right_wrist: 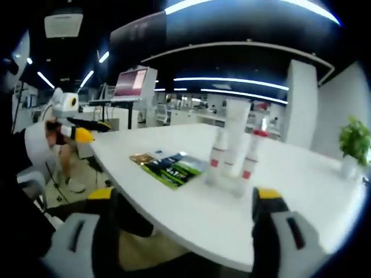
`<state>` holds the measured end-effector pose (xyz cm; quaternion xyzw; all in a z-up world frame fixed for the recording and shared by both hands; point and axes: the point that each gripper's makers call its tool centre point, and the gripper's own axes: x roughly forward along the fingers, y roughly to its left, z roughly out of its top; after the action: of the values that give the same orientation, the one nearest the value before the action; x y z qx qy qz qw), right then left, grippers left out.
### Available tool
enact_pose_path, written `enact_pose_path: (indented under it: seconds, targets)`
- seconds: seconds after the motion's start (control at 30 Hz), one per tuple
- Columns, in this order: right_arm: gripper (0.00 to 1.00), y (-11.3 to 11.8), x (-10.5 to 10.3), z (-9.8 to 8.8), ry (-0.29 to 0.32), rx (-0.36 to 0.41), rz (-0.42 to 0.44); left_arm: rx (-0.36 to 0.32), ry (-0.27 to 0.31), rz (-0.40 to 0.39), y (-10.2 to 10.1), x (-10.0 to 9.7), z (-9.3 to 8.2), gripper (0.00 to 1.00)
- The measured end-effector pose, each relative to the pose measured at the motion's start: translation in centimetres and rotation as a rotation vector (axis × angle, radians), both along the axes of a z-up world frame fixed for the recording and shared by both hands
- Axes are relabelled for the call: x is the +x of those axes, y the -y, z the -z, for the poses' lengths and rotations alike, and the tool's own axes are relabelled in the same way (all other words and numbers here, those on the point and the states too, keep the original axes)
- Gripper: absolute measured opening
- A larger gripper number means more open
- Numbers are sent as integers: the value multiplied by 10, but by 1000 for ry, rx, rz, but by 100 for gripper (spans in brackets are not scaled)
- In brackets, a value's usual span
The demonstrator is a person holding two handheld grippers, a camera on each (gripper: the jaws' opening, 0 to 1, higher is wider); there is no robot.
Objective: Arrange the skincare products in the storage area until every visible bottle or jar stands upright without overlapping.
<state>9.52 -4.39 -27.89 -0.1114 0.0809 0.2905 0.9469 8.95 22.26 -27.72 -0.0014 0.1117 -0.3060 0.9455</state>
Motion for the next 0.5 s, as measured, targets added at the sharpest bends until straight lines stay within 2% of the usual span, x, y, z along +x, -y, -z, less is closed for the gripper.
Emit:
enact_pose_path:
  seconds: [0.07, 0.17, 0.33, 0.5]
  targets:
    - [100, 8, -3, 1, -10, 4, 25, 33, 14, -24, -5, -1, -1, 98]
    - [100, 14, -8, -4, 1, 24, 40, 49, 16, -58, -12, -3, -2, 100]
    - [100, 18, -11, -10, 22, 20, 48, -17, 18, -85, -16, -6, -6, 100]
    - [100, 21, -6, -12, 35, 29, 57, -52, 9, -109, -19, -5, -7, 100]
